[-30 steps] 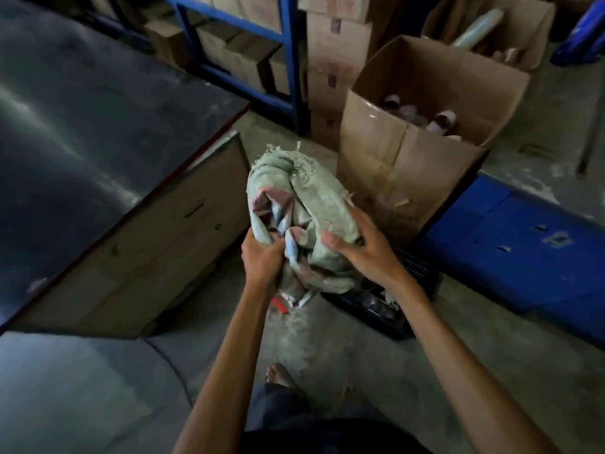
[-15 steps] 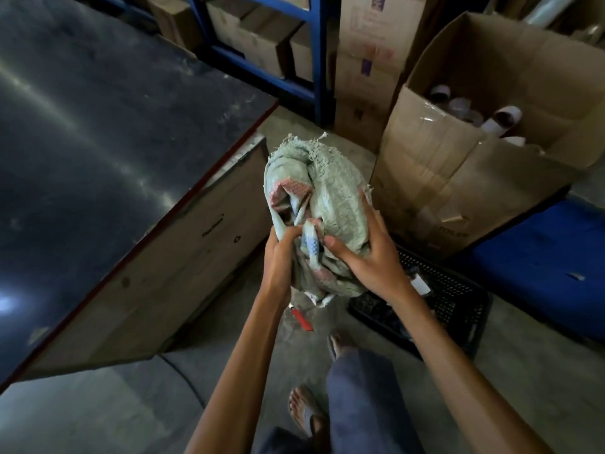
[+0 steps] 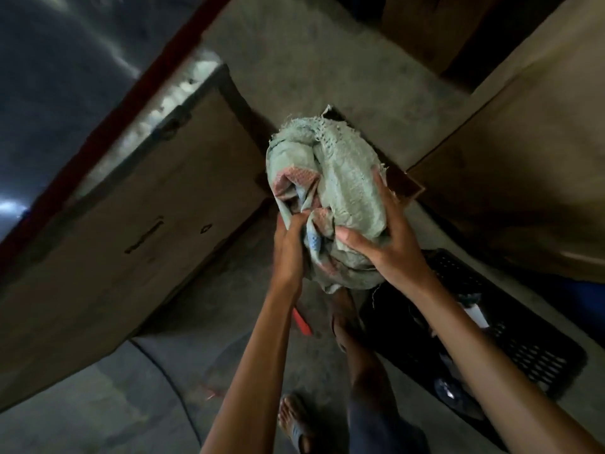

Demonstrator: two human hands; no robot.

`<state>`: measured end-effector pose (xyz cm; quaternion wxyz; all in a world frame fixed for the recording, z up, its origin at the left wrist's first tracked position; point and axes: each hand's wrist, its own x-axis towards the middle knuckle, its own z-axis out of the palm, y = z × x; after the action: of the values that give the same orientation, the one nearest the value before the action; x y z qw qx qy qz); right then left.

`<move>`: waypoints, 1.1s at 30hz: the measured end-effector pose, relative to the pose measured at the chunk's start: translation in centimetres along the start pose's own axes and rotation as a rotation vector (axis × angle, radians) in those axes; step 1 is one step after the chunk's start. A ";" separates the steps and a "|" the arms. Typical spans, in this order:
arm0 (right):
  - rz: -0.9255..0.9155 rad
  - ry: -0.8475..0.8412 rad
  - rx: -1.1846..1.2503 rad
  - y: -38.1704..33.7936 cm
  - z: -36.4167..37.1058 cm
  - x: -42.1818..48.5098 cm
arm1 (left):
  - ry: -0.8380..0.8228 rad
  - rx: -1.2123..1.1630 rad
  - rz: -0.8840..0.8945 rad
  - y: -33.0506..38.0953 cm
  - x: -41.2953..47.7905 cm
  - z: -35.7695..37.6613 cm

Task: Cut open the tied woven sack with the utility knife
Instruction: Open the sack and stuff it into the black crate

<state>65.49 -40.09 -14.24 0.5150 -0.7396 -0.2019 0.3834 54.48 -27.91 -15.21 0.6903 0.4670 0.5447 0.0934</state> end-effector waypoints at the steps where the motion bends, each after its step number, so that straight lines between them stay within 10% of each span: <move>1: 0.010 -0.012 0.006 1.5 0.0 2.0 | 0.022 0.029 -0.008 -0.9 2.5 0.5; 24: 0.441 -0.208 -0.428 24.4 1.6 20.3 | -0.055 0.422 -0.226 -13.2 26.6 4.3; 33: 0.395 -0.211 -0.554 20.7 3.1 14.4 | -0.055 0.622 0.067 -11.9 20.0 3.1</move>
<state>70.06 -36.23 -38.89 0.1870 -0.8324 -0.2031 0.4805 60.32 -23.37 -37.46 0.5255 0.6758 0.5125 -0.0675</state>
